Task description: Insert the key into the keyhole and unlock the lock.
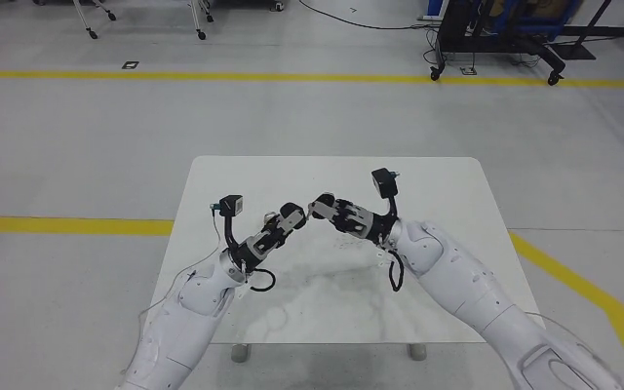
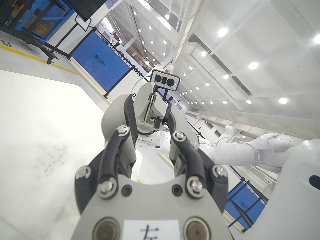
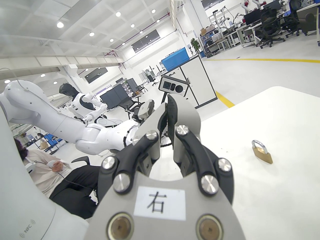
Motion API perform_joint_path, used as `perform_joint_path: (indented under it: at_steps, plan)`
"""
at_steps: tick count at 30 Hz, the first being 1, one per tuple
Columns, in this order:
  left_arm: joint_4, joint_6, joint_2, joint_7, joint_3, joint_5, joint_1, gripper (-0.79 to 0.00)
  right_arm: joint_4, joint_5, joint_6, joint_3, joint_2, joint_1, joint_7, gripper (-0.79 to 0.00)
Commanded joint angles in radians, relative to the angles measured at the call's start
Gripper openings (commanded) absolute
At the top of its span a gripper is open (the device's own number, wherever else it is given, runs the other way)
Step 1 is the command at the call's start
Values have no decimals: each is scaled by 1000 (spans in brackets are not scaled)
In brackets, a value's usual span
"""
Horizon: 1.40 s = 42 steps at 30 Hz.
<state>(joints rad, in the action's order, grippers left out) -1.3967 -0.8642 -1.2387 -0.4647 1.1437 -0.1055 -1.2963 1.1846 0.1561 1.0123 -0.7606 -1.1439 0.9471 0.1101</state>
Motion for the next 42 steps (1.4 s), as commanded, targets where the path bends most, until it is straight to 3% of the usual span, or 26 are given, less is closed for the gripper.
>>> perform_joint_path:
  at_steps: [1, 7, 10, 14, 26, 42]
  plan:
    - [2, -9, 1, -11, -4, -5, 2, -514, -7, -3, 0, 2, -4, -3, 4, -785]
    - [7, -14, 1, -16, -13, 23, 4, -523, -19, -21, 0, 4, -12, -8, 14, -785]
    - [9, -12, 0, -10, -18, 36, 5, -597, -24, -23, 0, 4, -16, -10, 22, -785]
    - [11, 3, 0, 4, -20, 53, 7, -785, -27, -23, 0, 1, -20, -11, 27, -785]
    - [6, 45, 1, 82, 6, 112, -1, -785, -27, -12, 0, -10, -27, -5, 45, -785]
    - [-9, 32, 5, 85, 20, 88, -8, -785, -29, -45, 0, -7, -32, -4, 129, -785]
